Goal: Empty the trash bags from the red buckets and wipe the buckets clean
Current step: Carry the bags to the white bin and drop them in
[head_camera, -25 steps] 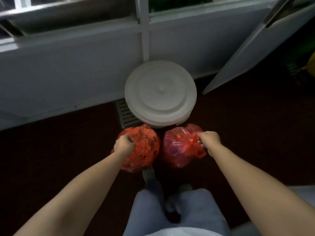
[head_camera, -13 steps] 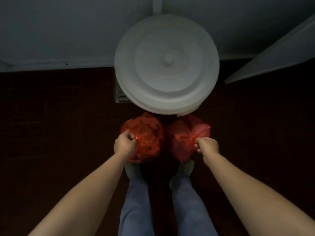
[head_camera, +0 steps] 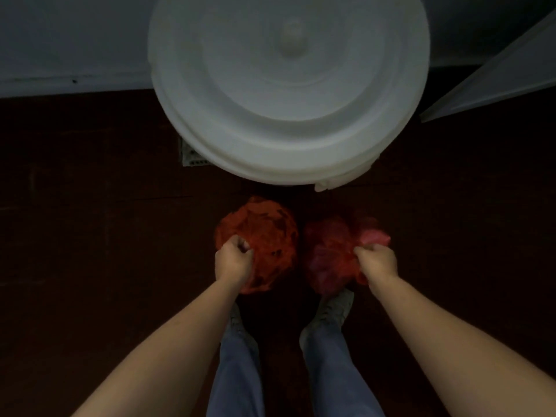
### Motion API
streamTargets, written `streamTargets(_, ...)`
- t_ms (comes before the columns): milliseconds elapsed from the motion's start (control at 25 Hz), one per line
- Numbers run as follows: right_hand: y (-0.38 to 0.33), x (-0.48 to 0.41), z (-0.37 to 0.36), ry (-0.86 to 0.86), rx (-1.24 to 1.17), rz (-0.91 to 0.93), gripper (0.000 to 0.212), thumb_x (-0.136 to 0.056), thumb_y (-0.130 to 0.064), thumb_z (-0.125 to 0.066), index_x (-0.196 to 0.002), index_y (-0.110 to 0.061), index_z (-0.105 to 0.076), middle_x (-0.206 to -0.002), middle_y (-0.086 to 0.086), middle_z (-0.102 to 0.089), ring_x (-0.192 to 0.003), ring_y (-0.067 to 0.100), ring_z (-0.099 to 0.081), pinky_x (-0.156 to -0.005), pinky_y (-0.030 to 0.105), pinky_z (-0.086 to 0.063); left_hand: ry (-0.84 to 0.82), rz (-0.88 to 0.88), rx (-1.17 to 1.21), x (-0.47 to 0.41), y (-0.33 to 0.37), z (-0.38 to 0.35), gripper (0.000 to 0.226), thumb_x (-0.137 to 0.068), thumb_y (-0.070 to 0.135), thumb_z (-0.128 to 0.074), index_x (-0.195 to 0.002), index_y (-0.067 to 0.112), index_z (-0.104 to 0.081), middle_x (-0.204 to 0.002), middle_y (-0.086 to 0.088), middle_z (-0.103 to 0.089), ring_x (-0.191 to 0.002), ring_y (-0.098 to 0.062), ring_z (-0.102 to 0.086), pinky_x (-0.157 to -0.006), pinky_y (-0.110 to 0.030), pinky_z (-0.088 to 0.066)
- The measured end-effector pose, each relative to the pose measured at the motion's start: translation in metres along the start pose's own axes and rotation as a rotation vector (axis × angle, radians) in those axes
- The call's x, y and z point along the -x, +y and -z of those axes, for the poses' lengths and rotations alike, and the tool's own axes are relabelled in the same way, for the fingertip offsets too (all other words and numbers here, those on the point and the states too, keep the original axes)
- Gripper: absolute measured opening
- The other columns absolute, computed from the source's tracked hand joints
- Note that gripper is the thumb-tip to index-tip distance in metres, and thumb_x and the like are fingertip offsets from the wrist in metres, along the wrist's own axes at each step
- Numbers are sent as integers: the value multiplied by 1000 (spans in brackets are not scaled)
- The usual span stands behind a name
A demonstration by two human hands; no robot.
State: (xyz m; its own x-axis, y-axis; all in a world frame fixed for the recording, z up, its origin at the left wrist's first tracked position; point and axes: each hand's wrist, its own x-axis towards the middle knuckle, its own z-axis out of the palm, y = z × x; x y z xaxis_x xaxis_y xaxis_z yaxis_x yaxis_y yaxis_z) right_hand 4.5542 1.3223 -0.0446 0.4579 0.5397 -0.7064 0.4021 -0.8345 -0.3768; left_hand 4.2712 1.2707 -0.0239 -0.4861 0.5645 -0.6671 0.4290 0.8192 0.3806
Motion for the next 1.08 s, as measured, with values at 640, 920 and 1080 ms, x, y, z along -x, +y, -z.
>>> streamTargets(640,-91,57,69,-92,4,51,72,-72,-31,-76,-140,-18,-55,-120,11,-70,-107,32,-68,-96,43,-54,-13,-92,-139,50,75,101,45,-83,28,-74,-126,15,-63,-119,-9,-68,-112,-25,-64,-93,-30,-47)
streamTargets(920,-204,88,139,-185,-175,175,78,-59,-37,-69,-135,-27,-56,-109,14,-72,-84,22,-61,-64,33,-45,53,-220,-105,99,217,200,48,-90,29,-69,-134,15,-57,-127,-8,-63,-110,-23,-63,-89,-31,-50)
streamTargets(1080,-261,120,179,-243,-177,242,72,-66,-27,-67,-137,-25,-55,-115,10,-69,-97,30,-69,-59,31,-45,79,-312,-87,125,292,228,47,-94,28,-67,-136,14,-53,-115,-1,-62,-93,-17,-59,-84,-29,-47)
